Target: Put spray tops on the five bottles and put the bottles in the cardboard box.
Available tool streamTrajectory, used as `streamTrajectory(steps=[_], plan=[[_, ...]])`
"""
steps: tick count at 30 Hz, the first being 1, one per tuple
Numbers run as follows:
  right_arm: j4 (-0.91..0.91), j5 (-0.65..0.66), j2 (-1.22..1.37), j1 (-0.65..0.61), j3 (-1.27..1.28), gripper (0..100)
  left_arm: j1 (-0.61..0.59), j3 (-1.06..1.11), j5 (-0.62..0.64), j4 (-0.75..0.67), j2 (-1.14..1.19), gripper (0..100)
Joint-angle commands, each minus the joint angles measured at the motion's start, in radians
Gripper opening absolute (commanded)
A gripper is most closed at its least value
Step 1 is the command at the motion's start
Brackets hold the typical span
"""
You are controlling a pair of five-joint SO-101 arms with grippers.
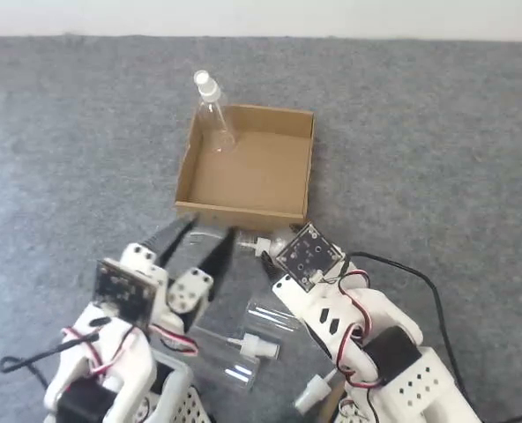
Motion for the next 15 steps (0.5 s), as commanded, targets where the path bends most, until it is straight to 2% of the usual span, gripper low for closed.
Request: streamTrajectory(steps=[1, 9, 15], plan=[[0.024, -0.012, -0.021, 0.016, -0.055, 7.9, -0.141, -0.004, -0.002, -0.02, -0.012, 14], [0.024, -0.012, -0.021, 0.018, -0.055, 7.9, -0.275, 0.079, -0.002, -0.092, -0.012, 2], [0.024, -0.012, -0.021, 0.018, -0.055, 7.9, -0.381, 0.174, -0.002, -0.198, -0.012, 1]])
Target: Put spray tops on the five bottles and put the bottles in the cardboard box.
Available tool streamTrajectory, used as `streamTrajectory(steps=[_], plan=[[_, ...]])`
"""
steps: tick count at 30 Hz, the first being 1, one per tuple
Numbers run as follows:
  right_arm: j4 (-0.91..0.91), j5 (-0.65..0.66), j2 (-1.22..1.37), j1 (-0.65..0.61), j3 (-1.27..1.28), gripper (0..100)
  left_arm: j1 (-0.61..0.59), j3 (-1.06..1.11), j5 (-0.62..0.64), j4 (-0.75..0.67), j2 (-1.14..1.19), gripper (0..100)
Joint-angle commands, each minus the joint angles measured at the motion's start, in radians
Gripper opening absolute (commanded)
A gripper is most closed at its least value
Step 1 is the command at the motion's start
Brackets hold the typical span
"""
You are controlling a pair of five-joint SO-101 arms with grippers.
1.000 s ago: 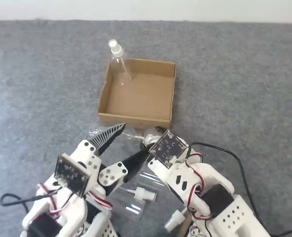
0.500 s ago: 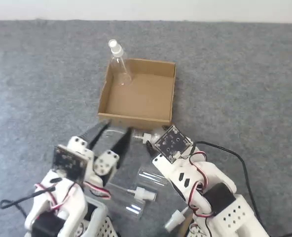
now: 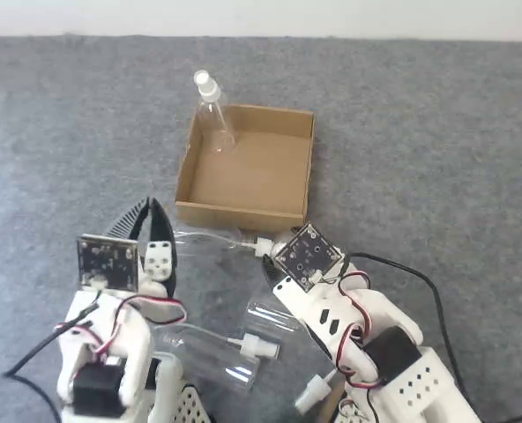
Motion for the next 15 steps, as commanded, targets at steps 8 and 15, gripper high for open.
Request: streamTrajectory(steps=[8, 15], plan=[[0.004, -0.009, -0.021, 0.018, -0.055, 7.9, -0.181, 0.111, 0.0, -0.18, -0.012, 1], [0.05, -0.041, -0.021, 0.018, -0.107, 3.9, -0.181, 0.139, 0.054, -0.198, -0.012, 1]])
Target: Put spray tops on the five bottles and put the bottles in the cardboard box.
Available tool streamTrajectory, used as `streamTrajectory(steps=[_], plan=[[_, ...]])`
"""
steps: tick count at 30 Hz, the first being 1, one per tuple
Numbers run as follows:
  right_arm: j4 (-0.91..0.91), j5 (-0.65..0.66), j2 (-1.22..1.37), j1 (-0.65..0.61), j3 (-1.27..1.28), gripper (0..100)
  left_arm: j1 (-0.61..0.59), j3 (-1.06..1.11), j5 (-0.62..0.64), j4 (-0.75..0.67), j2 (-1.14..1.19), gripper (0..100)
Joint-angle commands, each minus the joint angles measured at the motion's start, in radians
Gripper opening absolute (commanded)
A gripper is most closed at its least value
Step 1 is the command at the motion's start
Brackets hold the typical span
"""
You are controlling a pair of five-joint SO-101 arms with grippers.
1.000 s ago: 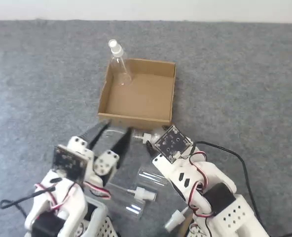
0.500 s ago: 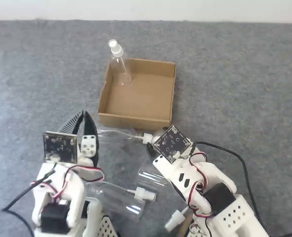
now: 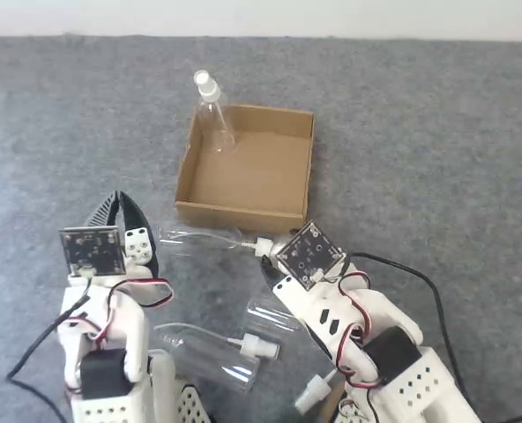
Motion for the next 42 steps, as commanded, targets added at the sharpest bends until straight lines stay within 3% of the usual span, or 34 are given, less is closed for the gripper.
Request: streamTrajectory(steps=[1, 18, 42], plan=[[0.077, -0.018, -0.021, 0.018, -0.132, 3.9, -0.006, -0.005, 0.054, -0.028, -0.012, 1], [0.202, -0.015, 0.019, 0.015, -0.407, 3.8, -0.005, 0.038, 0.051, -0.066, -0.012, 1], [0.197, 0.002, 0.704, 0.012, -0.956, 3.5, -0.011, 0.038, 0.051, -0.066, -0.012, 1]])
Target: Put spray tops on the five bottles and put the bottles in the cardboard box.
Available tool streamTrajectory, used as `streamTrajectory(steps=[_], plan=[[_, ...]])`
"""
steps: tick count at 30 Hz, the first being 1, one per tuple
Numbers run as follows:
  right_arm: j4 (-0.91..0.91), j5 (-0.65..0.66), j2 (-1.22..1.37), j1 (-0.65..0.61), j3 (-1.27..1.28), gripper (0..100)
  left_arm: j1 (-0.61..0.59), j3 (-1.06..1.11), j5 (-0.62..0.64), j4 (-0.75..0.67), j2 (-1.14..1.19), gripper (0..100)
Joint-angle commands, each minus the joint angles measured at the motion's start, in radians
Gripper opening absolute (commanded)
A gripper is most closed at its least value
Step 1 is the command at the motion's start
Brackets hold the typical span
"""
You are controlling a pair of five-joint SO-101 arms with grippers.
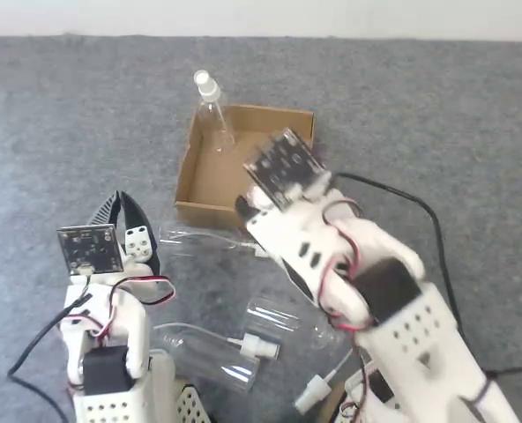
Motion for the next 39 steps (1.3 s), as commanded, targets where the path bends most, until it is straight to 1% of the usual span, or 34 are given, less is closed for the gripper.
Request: streamTrajectory(steps=[1, 5, 7, 10, 15, 24, 29, 33, 39], plan=[[-0.008, 0.005, 0.12, 0.01, -0.15, 3.5, -0.009, -0.001, 0.008, -0.031, -0.012, 1], [-0.008, 0.005, 0.214, 0.01, -0.224, 3.5, -0.015, -0.001, 0.008, -0.031, -0.012, 1], [-0.008, 0.0, 0.257, 0.01, -0.264, 3.5, -0.041, -0.002, 0.009, -0.031, -0.012, 1], [-0.019, -0.054, 0.317, 0.01, -0.328, 3.6, -0.072, -0.001, 0.015, -0.057, -0.012, 1], [-0.124, -0.087, 0.438, 0.012, -0.382, 3.5, -0.084, -0.001, 0.017, -0.061, -0.012, 1], [-0.361, -0.21, 0.624, 0.013, -0.384, 3.5, -0.084, -0.001, 0.017, -0.06, -0.012, 1], [-0.476, -0.236, 0.714, 0.012, -0.384, 3.4, -0.083, -0.001, 0.017, -0.06, -0.012, 1], [-0.535, -0.235, 0.788, 0.012, -0.396, 3.4, -0.08, -0.001, 0.017, -0.06, -0.012, 1], [-0.533, -0.235, 0.932, 0.019, -0.519, 3.4, -0.08, -0.001, 0.017, -0.058, -0.012, 1]])
